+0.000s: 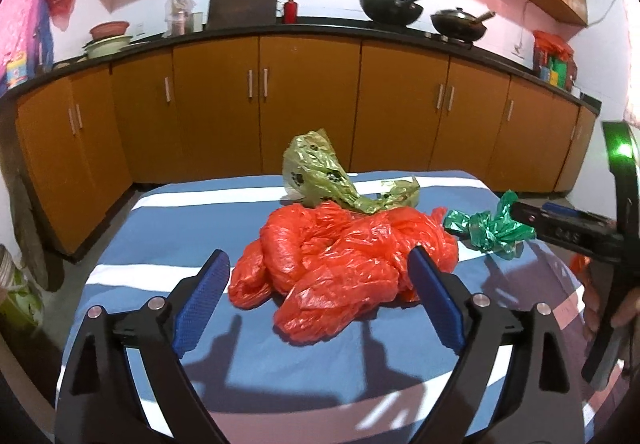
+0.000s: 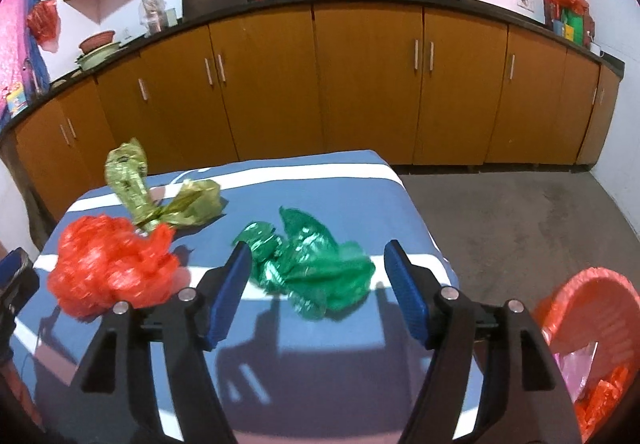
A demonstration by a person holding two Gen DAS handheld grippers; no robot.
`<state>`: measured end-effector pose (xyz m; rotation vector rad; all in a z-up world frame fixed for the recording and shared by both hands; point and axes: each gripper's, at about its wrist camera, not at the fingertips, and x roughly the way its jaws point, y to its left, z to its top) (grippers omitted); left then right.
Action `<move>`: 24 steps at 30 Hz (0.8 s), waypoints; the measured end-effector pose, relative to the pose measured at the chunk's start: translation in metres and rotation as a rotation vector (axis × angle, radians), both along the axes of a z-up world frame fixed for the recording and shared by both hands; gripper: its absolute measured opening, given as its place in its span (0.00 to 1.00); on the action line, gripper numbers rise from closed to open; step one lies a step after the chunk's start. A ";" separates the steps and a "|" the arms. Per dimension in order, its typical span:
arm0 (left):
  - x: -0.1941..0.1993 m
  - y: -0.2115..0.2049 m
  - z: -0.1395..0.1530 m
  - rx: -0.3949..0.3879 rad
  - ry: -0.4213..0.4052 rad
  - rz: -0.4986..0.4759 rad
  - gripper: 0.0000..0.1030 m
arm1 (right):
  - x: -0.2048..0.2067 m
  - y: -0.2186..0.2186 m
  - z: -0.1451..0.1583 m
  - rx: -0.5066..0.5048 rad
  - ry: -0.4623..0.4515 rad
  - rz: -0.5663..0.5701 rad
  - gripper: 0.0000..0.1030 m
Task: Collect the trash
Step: 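Close the right gripper on the green plastic bag, then close the left gripper on a red plastic bag on the table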
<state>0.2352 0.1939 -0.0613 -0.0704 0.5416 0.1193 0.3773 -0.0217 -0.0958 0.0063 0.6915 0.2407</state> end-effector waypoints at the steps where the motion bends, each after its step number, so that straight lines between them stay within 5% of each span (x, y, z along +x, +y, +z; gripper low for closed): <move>1: 0.002 0.000 -0.002 0.005 0.004 -0.005 0.88 | 0.005 0.001 -0.002 -0.002 0.016 0.002 0.68; 3: 0.005 -0.002 -0.004 0.012 0.012 -0.014 0.88 | 0.012 0.004 -0.008 -0.009 0.054 0.021 0.66; 8: 0.014 -0.005 -0.008 0.008 0.027 -0.035 0.88 | 0.017 0.008 -0.023 -0.025 0.125 0.063 0.13; 18: 0.020 -0.012 -0.013 0.019 0.061 -0.082 0.76 | -0.006 0.006 -0.023 0.026 0.108 0.084 0.04; 22: 0.025 -0.016 -0.016 0.015 0.100 -0.113 0.60 | -0.015 0.007 -0.021 0.027 0.095 0.098 0.03; 24: 0.028 -0.017 -0.018 0.008 0.122 -0.126 0.43 | -0.019 0.007 -0.020 0.028 0.093 0.104 0.03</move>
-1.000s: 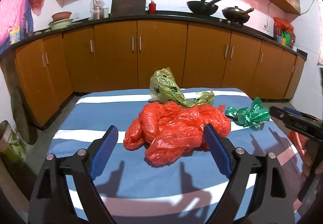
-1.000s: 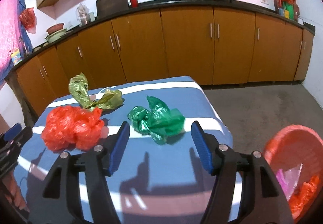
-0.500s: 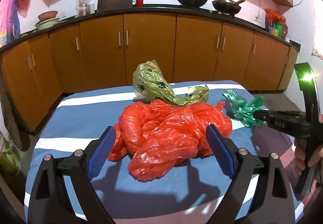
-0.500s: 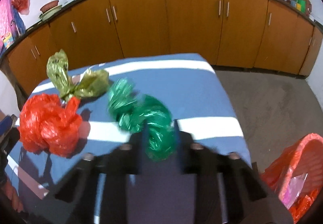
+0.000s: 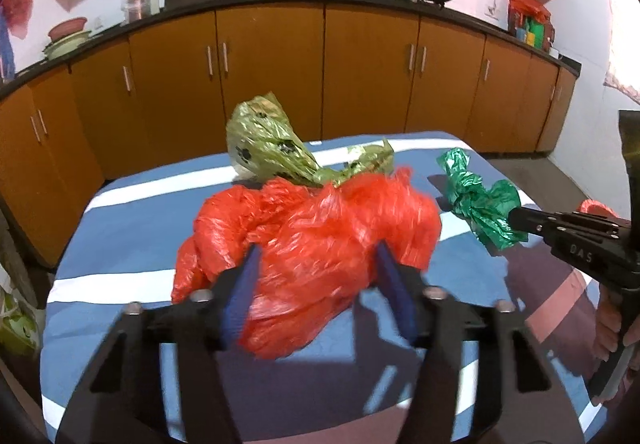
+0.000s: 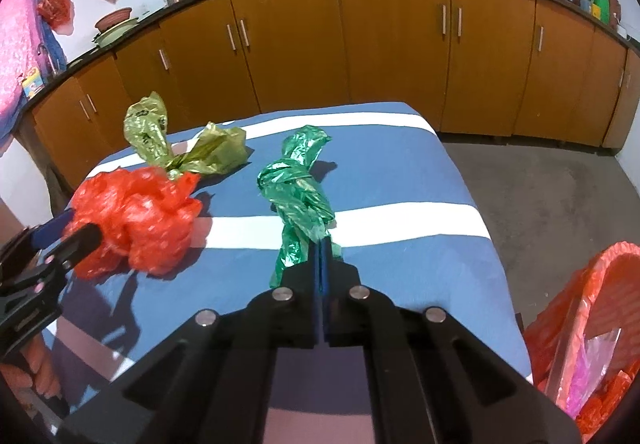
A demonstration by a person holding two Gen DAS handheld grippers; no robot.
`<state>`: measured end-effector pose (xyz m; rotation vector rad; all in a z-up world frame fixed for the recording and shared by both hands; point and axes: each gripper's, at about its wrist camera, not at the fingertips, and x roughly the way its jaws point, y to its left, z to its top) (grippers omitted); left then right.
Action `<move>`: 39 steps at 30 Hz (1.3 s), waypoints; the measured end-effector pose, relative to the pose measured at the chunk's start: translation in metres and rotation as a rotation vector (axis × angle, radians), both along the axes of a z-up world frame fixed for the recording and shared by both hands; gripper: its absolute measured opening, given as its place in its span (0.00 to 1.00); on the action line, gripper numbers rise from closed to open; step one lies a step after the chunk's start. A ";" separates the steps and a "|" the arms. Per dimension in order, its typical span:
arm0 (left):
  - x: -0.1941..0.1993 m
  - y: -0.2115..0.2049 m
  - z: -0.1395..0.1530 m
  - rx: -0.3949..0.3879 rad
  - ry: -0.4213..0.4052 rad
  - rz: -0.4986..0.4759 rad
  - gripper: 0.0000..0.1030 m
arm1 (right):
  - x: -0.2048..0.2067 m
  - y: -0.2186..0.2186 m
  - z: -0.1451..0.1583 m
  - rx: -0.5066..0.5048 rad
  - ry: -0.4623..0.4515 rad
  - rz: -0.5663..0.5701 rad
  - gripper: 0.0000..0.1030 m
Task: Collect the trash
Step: 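Close the left gripper on a red plastic bag on the table, then carry the green bag with the right gripper while the left carries the red bag to the basket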
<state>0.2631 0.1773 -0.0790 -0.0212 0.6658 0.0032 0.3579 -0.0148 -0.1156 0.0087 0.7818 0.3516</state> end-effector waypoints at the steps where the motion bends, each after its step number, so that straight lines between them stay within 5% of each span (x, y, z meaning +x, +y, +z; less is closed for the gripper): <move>1: 0.001 0.000 -0.001 -0.004 0.009 -0.003 0.32 | -0.003 -0.001 0.000 0.004 0.000 0.000 0.03; 2: 0.001 0.000 -0.002 -0.009 0.018 -0.009 0.20 | -0.004 -0.002 0.000 0.008 0.001 0.000 0.03; 7: -0.006 -0.005 0.000 0.007 0.005 -0.019 0.08 | -0.015 -0.009 0.002 0.033 -0.005 -0.002 0.03; 39: -0.058 -0.022 0.055 -0.038 -0.120 0.029 0.06 | -0.091 -0.044 0.071 0.138 -0.132 0.007 0.02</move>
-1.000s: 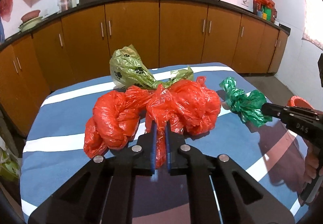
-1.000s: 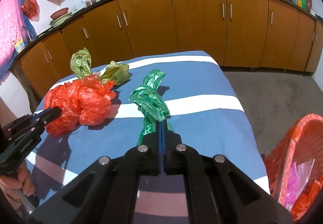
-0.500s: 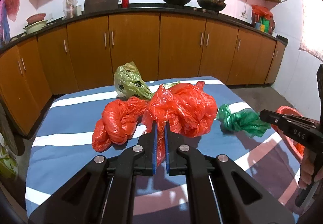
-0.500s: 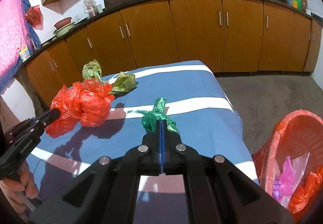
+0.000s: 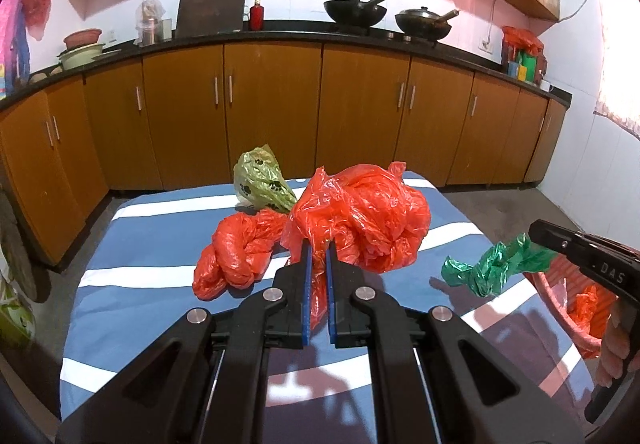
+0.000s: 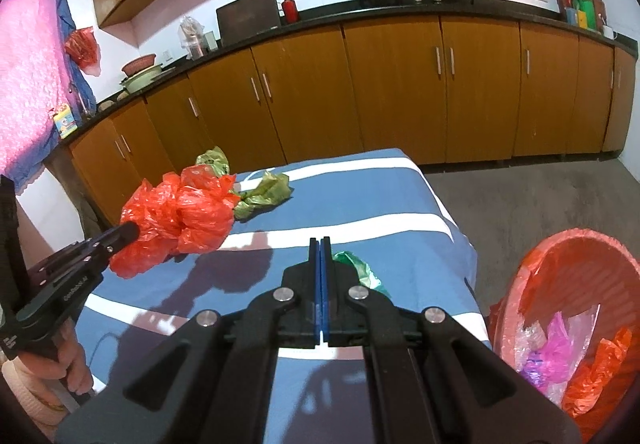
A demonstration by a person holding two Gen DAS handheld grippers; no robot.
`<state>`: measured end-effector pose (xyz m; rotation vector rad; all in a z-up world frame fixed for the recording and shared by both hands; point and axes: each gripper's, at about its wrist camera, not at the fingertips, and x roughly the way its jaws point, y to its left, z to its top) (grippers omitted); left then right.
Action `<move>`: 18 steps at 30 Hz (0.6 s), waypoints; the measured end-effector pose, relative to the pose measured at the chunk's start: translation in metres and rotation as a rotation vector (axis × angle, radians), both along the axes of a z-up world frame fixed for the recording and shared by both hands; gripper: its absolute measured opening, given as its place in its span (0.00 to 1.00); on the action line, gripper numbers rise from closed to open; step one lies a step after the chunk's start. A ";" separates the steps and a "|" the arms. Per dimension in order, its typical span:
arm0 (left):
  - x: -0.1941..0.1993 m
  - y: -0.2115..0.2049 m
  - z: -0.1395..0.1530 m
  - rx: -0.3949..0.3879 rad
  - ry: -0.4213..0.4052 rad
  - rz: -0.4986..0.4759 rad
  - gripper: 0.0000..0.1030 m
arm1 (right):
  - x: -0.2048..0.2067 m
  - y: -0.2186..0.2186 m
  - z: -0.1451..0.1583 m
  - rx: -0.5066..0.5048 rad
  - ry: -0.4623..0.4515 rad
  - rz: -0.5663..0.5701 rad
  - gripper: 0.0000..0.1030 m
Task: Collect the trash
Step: 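Carry the green bag with the right gripper while the left carries the red bag to the basket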
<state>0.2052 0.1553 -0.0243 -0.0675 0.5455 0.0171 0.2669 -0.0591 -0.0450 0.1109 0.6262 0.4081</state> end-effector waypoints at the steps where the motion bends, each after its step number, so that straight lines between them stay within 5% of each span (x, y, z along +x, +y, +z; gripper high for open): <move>1: -0.001 0.000 0.001 -0.002 -0.002 0.001 0.06 | -0.001 0.000 0.002 0.002 -0.003 0.002 0.02; 18: -0.007 -0.023 0.019 -0.025 -0.038 -0.024 0.06 | -0.024 -0.016 0.033 0.011 -0.070 -0.006 0.02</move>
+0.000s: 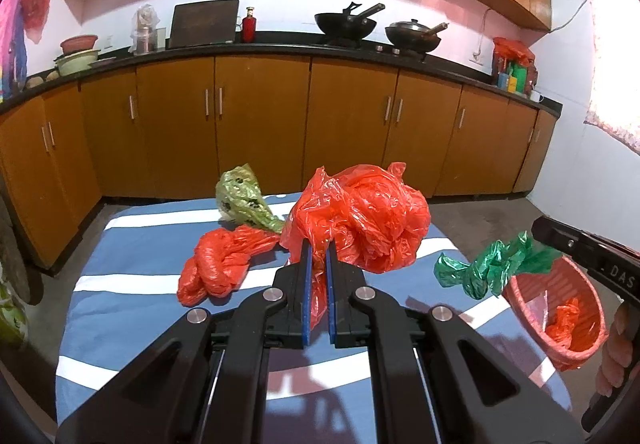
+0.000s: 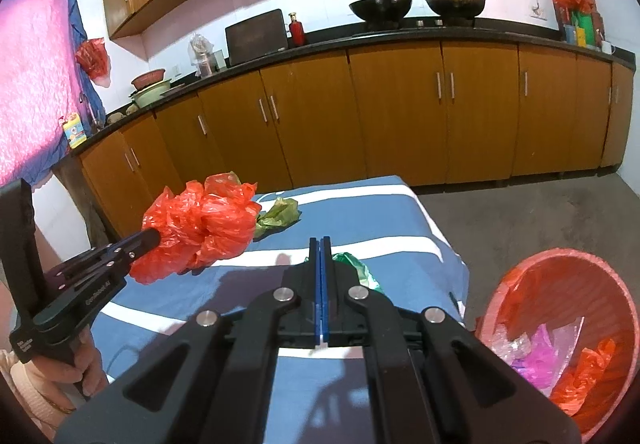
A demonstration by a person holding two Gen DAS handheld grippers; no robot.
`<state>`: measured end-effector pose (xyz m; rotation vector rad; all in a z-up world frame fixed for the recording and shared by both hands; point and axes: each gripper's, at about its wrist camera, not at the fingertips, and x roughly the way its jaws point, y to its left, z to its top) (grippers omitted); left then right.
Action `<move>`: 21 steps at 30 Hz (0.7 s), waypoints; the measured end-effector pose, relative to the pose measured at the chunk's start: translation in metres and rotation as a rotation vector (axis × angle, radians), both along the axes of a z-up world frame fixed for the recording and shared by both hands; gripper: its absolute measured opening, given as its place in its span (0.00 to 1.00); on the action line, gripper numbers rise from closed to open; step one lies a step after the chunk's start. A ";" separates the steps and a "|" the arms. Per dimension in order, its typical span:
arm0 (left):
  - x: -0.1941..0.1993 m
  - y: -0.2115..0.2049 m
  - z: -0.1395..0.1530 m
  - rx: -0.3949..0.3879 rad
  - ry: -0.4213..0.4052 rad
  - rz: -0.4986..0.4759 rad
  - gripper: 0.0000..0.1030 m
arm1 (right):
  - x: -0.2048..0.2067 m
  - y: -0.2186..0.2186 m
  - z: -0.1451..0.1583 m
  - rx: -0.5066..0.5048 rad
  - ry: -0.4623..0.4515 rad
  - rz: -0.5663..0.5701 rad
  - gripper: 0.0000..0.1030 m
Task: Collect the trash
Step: 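Carry the green bag with the right gripper while the left carries the red bag to the basket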
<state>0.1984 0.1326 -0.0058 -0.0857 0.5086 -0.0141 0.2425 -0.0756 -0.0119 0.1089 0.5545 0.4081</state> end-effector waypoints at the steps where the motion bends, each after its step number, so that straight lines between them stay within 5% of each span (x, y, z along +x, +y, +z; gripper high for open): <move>1: 0.000 -0.003 0.001 -0.002 -0.001 -0.004 0.06 | -0.002 -0.004 0.003 0.001 -0.005 -0.006 0.02; 21: 0.001 -0.124 0.019 -0.025 -0.013 -0.189 0.06 | -0.034 -0.126 0.022 -0.005 -0.060 -0.234 0.02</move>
